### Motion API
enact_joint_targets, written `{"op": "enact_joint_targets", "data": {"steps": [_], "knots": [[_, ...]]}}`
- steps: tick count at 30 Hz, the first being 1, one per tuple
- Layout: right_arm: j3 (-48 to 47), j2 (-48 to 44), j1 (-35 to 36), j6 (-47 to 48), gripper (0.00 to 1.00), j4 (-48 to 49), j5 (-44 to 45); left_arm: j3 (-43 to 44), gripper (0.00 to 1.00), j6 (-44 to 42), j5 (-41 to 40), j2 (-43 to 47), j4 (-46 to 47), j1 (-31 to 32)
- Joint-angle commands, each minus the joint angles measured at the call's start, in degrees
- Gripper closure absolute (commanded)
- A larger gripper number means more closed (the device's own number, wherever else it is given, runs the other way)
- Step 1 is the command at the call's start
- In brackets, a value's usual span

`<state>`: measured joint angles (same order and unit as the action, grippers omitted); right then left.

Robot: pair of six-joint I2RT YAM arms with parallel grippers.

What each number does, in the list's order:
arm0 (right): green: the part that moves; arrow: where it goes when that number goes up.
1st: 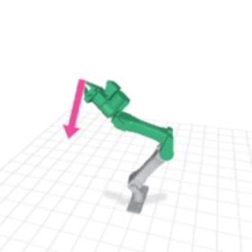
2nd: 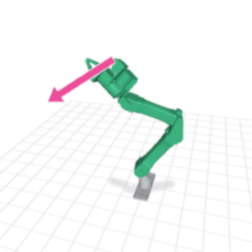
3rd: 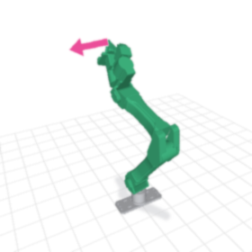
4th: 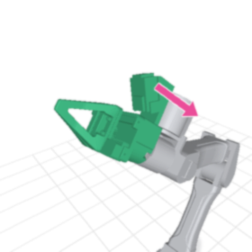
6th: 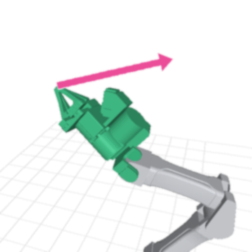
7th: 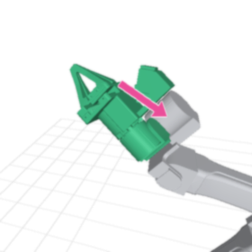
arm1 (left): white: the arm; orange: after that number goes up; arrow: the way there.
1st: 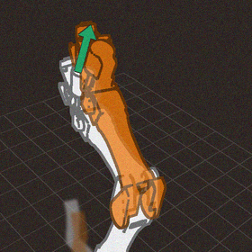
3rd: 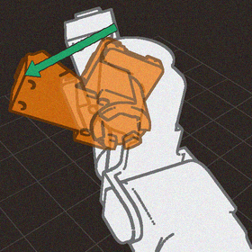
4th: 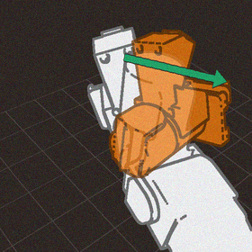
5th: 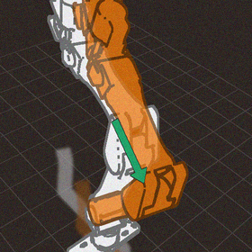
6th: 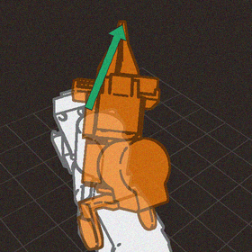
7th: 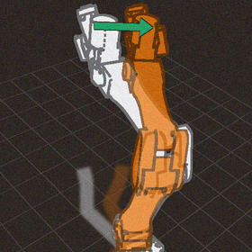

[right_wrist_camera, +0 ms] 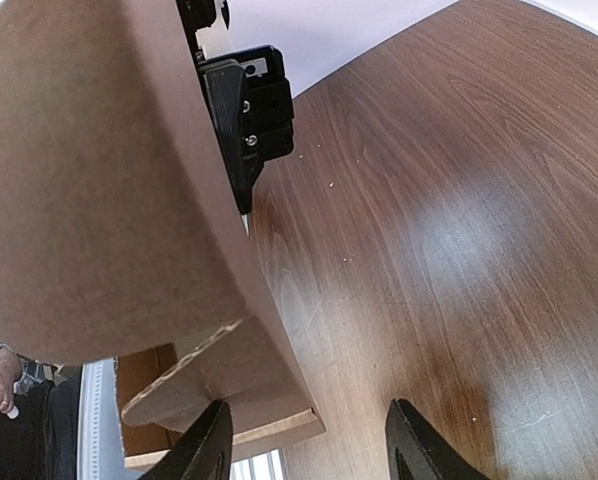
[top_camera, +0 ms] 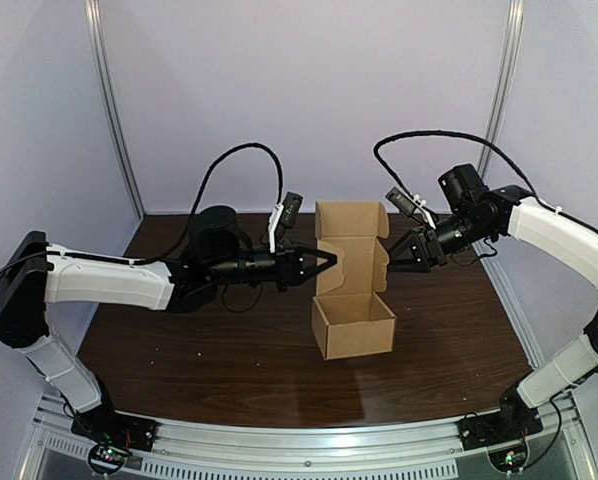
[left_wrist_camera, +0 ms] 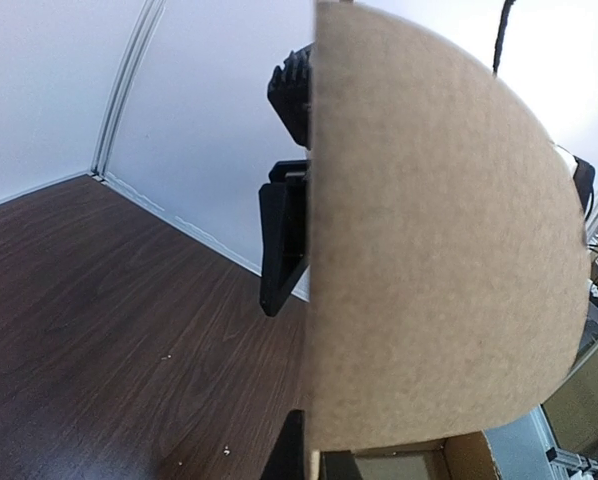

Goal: Fold the paper box

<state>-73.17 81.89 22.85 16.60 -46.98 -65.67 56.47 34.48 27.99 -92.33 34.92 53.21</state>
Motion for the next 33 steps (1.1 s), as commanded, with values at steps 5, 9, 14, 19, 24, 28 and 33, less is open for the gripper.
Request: {"op": "enact_joint_targets", "data": {"steps": [5, 9, 14, 19, 24, 28, 33], "knots": [[-3.24, 2.89, 4.47, 1.14, 0.46, -1.03, -2.05, 0.57, 1.0, 5.64, 5.33, -2.99, 10.29, -0.44], [-4.53, 4.48, 5.38, 1.01, 0.5, -1.26, -3.19, 0.49, 1.0, 8.27, 7.1, -3.67, 13.98, -0.39], [-4.98, 5.02, 6.27, 2.58, 0.69, -2.89, -5.45, 0.79, 1.0, 9.57, 7.46, -3.74, 15.19, -0.4], [-4.45, 3.86, 6.98, 2.34, 0.89, -2.23, -6.47, 1.02, 1.0, 11.9, 7.11, -4.13, 17.81, -0.41], [-1.1, 0.62, 7.03, -7.92, 0.7, 8.57, -6.02, 1.62, 1.0, 16.04, 7.49, -5.27, 22.58, -0.47], [0.94, -1.36, 7.12, -14.85, 0.65, 16.16, -5.74, 2.06, 1.0, 18.72, 7.51, -6.33, 26.49, -0.39], [1.1, -0.75, 7.21, -21.08, 0.86, 21.86, -7.01, 2.14, 1.0, 21.43, 5.77, -7.48, 30.65, -0.39]]}}
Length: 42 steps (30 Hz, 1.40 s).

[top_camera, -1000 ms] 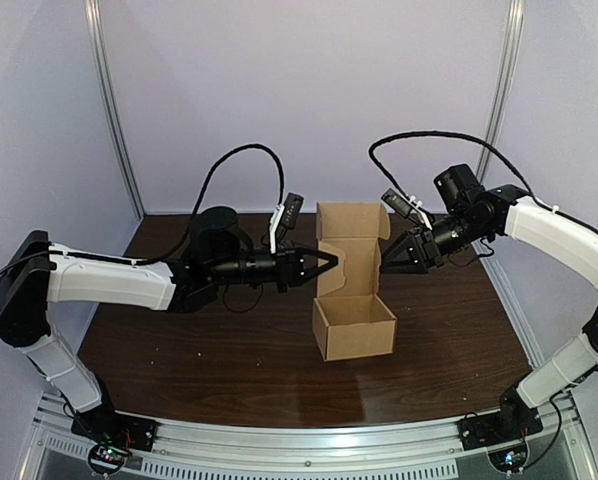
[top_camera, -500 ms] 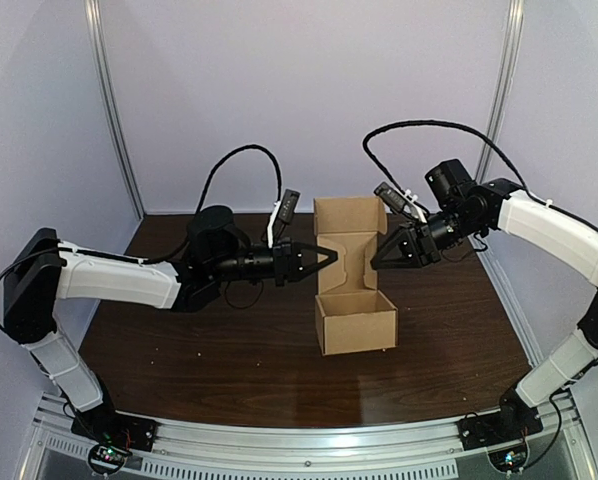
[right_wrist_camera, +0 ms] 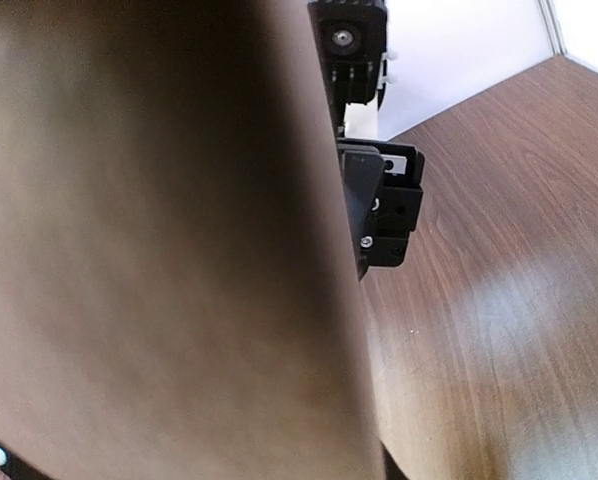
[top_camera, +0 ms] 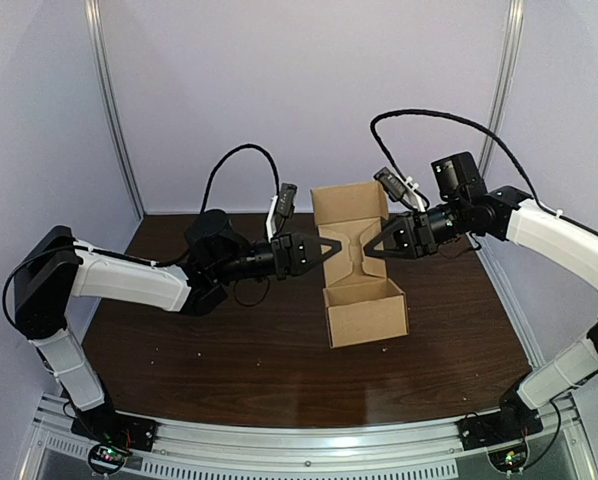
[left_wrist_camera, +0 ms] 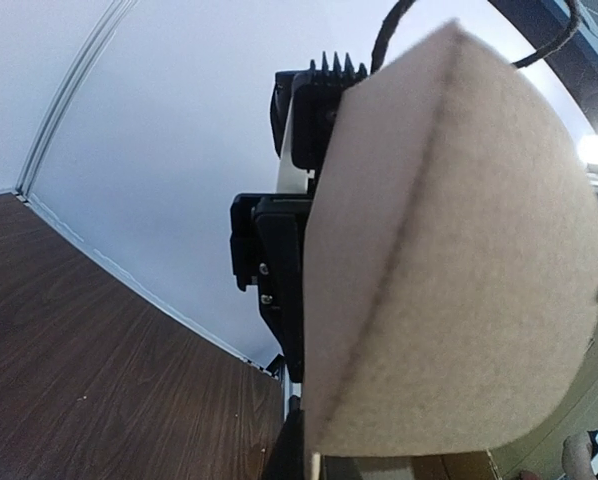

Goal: Fold the paper box

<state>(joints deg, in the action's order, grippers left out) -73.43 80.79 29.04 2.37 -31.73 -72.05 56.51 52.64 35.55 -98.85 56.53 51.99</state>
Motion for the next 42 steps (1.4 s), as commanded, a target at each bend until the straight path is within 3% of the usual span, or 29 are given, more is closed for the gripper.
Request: {"op": "enact_joint_targets", "data": {"steps": [1, 7, 12, 18, 23, 27, 28, 31, 33, 38, 42], "knots": [[1.47, 0.29, 1.02, -6.95, 0.9, 6.78, -0.61, 2.25, 1.0, 3.4, -1.96, -1.05, 9.11, 0.81], [2.05, -0.98, 1.03, -5.37, 1.0, 4.91, 0.66, 1.65, 0.99, 2.71, -4.26, -0.95, 7.44, 0.75], [1.3, -2.02, 0.77, -3.16, 1.0, 1.2, 1.17, 1.81, 0.76, -0.64, -5.1, -0.33, 0.96, 0.74], [0.2, -2.35, 0.5, -3.81, 1.0, 1.41, -0.02, 2.03, 0.71, -3.06, -2.28, -1.14, -2.78, 0.9], [-0.32, -1.81, 0.24, -6.54, 1.0, 3.46, -0.54, 2.14, 0.79, -4.09, -0.82, -1.86, -4.08, 1.16], [-0.96, -1.14, 0.24, -7.65, 1.0, 4.47, -0.46, 1.91, 1.0, -4.63, -0.47, -1.94, -4.18, 1.11], [-1.14, -0.94, 0.23, -7.46, 0.97, 4.21, -0.3, 1.79, 1.0, -4.59, -0.35, -1.63, -3.63, 1.18], [-3.81, -0.69, -1.02, -5.37, 0.69, -1.06, 0.73, 2.19, 1.0, -4.93, -0.75, 0.66, -4.7, 0.97], [-8.11, -0.72, -3.23, -2.27, 0.59, -7.78, 1.37, 3.18, 1.0, -7.07, -1.52, 3.66, -10.24, 0.83], [-19.38, -0.33, -11.28, 7.4, 0.48, -22.72, 2.52, 7.17, 1.0, -20.18, -5.98, 13.09, -31.25, 0.77], [-17.97, -0.99, -15.55, 1.77, 0.45, -15.37, -0.6, 11.01, 1.0, -28.17, -4.66, 18.24, -44.29, -0.13]]}}
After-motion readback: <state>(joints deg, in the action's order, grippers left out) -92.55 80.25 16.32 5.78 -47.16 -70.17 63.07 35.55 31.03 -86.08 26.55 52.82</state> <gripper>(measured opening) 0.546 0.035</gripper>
